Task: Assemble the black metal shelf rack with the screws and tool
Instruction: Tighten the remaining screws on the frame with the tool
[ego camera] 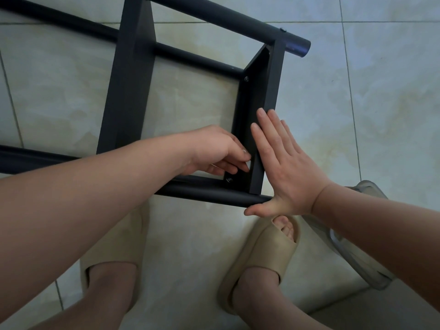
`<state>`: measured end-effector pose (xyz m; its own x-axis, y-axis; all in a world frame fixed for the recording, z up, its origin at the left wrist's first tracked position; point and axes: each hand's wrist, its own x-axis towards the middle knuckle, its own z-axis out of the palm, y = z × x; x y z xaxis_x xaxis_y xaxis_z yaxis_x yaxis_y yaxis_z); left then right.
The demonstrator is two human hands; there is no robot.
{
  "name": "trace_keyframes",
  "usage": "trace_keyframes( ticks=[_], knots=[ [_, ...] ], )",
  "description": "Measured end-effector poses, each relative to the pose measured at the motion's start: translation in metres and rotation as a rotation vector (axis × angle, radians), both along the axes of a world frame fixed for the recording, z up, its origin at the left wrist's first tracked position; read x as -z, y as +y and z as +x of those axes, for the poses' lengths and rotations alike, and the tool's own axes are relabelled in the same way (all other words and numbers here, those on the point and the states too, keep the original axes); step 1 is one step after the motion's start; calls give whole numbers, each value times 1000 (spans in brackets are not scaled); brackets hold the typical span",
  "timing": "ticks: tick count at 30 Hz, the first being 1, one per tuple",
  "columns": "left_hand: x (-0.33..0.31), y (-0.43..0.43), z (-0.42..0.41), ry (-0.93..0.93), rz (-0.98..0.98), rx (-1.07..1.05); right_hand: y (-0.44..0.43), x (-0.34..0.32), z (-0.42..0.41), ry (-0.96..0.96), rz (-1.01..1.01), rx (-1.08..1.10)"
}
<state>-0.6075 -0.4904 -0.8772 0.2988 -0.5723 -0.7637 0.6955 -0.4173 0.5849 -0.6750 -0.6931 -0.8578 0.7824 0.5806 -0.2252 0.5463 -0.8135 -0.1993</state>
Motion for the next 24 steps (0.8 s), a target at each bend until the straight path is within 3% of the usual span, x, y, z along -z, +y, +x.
trace_keyframes(
  ticks=[12, 24],
  knots=[
    [-1, 0, 2, 1, -9, 40, 0, -1, 0, 11, -6, 6],
    [0, 13, 11, -166, -29, 273, 1, -1, 0, 13, -13, 9]
  ],
)
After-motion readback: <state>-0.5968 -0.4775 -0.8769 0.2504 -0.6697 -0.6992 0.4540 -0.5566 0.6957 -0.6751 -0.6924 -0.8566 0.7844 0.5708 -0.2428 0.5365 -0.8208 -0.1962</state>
